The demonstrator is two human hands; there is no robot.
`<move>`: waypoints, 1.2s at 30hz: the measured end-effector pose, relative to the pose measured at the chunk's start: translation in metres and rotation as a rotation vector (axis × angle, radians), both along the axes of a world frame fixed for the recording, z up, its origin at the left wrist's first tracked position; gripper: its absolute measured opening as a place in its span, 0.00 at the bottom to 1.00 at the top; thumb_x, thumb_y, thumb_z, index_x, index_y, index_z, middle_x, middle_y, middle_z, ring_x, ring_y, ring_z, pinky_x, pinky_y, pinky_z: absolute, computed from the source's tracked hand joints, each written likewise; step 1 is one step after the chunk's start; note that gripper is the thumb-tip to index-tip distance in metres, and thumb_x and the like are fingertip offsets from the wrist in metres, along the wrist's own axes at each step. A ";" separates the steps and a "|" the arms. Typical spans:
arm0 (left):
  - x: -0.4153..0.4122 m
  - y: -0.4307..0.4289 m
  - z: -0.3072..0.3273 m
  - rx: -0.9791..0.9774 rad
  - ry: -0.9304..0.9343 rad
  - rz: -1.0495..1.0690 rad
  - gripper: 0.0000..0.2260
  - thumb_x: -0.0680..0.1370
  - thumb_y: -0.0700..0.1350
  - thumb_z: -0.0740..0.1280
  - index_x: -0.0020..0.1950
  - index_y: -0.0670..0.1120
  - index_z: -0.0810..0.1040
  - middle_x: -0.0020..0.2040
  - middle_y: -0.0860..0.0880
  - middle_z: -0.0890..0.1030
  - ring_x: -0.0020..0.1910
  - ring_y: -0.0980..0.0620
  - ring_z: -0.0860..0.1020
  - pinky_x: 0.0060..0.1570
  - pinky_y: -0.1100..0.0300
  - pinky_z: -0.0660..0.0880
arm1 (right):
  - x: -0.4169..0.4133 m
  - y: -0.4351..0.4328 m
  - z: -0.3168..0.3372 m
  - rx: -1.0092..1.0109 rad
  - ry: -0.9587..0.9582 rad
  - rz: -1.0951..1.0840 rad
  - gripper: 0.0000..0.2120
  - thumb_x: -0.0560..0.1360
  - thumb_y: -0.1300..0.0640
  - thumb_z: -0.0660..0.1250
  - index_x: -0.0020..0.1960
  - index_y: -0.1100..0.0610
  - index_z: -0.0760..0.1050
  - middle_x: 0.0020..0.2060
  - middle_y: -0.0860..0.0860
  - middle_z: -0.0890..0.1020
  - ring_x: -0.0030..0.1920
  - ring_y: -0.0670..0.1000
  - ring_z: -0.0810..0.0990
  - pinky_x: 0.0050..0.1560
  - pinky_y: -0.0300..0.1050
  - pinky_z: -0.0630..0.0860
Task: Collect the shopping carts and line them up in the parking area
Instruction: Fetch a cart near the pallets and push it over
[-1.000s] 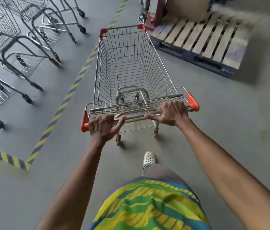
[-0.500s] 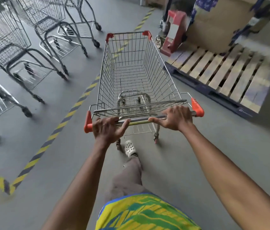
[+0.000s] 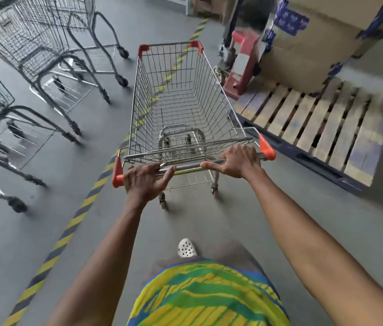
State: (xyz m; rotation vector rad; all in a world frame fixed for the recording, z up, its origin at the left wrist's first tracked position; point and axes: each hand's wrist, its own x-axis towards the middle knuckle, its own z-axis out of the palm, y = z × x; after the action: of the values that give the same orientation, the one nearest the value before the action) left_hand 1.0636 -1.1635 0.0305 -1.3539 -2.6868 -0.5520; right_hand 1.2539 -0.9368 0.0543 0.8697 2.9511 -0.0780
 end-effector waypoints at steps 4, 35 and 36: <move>-0.057 0.054 -0.003 0.009 0.011 0.021 0.27 0.75 0.74 0.57 0.30 0.53 0.65 0.29 0.49 0.78 0.34 0.44 0.80 0.37 0.56 0.67 | -0.056 0.048 -0.001 -0.004 0.003 -0.034 0.51 0.58 0.12 0.31 0.30 0.51 0.75 0.26 0.47 0.70 0.27 0.47 0.67 0.31 0.39 0.58; -0.533 0.581 -0.003 -0.119 -0.037 0.206 0.28 0.78 0.70 0.58 0.35 0.48 0.80 0.37 0.46 0.84 0.42 0.44 0.82 0.53 0.52 0.68 | -0.559 0.575 -0.015 -0.007 0.096 -0.101 0.37 0.73 0.20 0.53 0.24 0.51 0.64 0.28 0.53 0.78 0.32 0.53 0.77 0.39 0.44 0.70; -0.552 0.597 -0.006 -0.120 -0.025 0.211 0.29 0.78 0.70 0.57 0.35 0.48 0.80 0.36 0.47 0.84 0.42 0.44 0.82 0.54 0.52 0.69 | -0.577 0.589 -0.012 -0.017 0.101 -0.109 0.37 0.73 0.20 0.53 0.24 0.51 0.64 0.29 0.53 0.78 0.33 0.54 0.77 0.39 0.45 0.70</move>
State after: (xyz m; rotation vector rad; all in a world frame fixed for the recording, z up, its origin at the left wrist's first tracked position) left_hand 0.5118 -0.5662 0.0246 -1.0745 -2.8771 -0.3962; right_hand 0.6774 -0.3475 0.0423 1.0538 2.9885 -0.1563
